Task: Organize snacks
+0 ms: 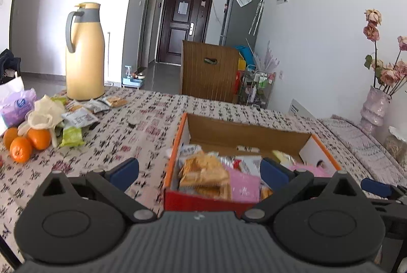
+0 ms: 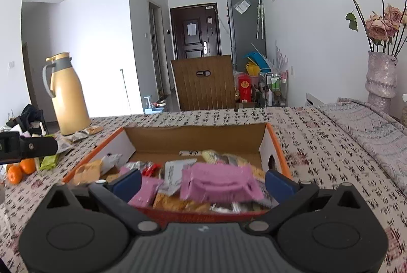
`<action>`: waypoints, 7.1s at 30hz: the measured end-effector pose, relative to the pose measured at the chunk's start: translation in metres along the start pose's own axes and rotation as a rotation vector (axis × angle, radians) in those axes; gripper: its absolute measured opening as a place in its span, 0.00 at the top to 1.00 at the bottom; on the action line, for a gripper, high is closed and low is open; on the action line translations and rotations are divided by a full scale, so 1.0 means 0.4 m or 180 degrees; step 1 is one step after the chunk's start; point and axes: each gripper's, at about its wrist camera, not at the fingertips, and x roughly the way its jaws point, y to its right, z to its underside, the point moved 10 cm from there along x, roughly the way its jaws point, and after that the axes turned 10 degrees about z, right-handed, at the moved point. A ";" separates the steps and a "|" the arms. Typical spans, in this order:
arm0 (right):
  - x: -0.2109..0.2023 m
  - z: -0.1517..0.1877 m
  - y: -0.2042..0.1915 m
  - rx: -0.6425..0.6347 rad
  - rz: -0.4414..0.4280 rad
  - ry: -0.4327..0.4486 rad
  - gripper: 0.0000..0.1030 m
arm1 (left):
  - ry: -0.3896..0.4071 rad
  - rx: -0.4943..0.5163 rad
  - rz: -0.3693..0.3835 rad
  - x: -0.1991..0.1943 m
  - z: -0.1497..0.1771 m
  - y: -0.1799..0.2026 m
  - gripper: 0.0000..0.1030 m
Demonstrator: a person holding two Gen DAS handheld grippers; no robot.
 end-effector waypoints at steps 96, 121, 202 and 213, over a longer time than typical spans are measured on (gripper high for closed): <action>-0.079 0.214 0.167 0.0218 -0.0044 -0.0239 0.64 | -0.1239 0.0212 -0.0310 0.193 0.296 0.130 0.37; -0.154 0.146 0.137 0.0143 -0.0046 -0.0001 0.64 | -0.0758 0.0284 -0.0029 0.071 0.173 0.177 0.59; -0.181 0.019 0.104 0.0206 -0.0101 0.0175 0.00 | 0.0130 0.0280 -0.0100 -0.120 0.052 0.125 0.00; -0.263 0.145 0.091 0.0164 -0.0162 -0.0028 0.00 | -0.0151 0.0245 -0.0061 -0.177 0.194 0.106 0.00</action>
